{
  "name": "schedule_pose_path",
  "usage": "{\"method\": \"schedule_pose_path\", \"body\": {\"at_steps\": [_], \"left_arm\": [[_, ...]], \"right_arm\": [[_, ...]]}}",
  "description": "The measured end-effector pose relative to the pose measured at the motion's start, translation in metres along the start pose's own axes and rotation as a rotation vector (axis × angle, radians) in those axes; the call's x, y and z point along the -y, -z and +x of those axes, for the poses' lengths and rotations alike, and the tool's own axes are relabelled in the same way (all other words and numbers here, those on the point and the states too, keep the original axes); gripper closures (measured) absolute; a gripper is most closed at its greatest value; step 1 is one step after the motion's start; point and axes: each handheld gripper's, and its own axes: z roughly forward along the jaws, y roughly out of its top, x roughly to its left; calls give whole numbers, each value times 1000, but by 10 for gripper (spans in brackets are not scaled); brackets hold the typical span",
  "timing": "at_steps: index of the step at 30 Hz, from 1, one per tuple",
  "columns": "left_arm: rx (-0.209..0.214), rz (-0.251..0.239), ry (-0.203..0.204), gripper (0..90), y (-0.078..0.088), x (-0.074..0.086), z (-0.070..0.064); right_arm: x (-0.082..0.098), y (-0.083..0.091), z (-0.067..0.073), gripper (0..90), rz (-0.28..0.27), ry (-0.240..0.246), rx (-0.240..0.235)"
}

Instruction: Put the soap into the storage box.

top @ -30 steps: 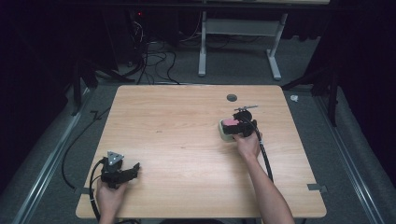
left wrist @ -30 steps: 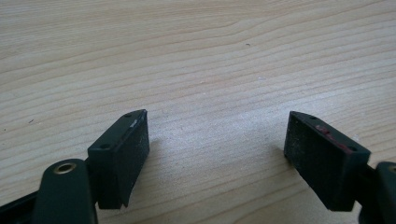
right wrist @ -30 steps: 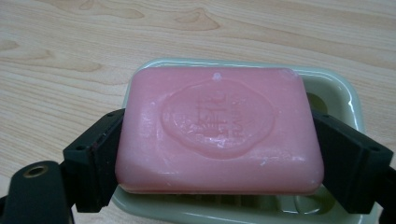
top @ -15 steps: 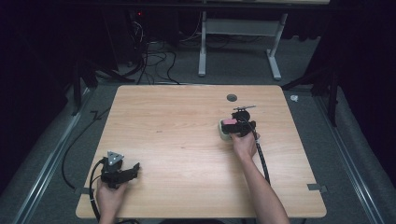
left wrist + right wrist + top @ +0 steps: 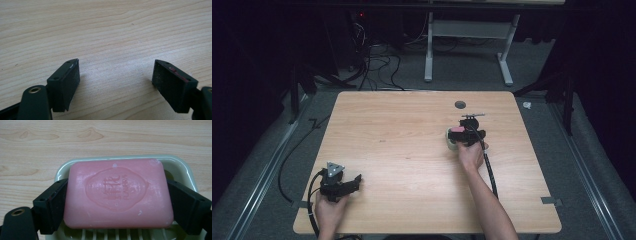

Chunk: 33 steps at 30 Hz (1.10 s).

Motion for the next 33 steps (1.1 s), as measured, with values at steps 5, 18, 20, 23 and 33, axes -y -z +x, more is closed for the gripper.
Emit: {"method": "schedule_pose_path", "body": {"at_steps": [5, 18, 20, 23, 33], "left_arm": [[-1, -3, 0, 227, 0, 0, 0], [-3, -2, -4, 227, 0, 0, -1], [-3, -2, -4, 227, 0, 0, -1], [-3, -2, -4, 228, 0, 0, -1], [-4, 0, -6, 227, 0, 0, 0]], "right_arm": [[0, 5, 0, 127, -19, 18, 0], [0, 42, -21, 139, -123, 43, -80], [0, 46, -25, 155, -123, 53, -96], [2, 53, -31, 174, -119, 75, -102], [12, 67, -51, 243, -149, 88, -109]]}}
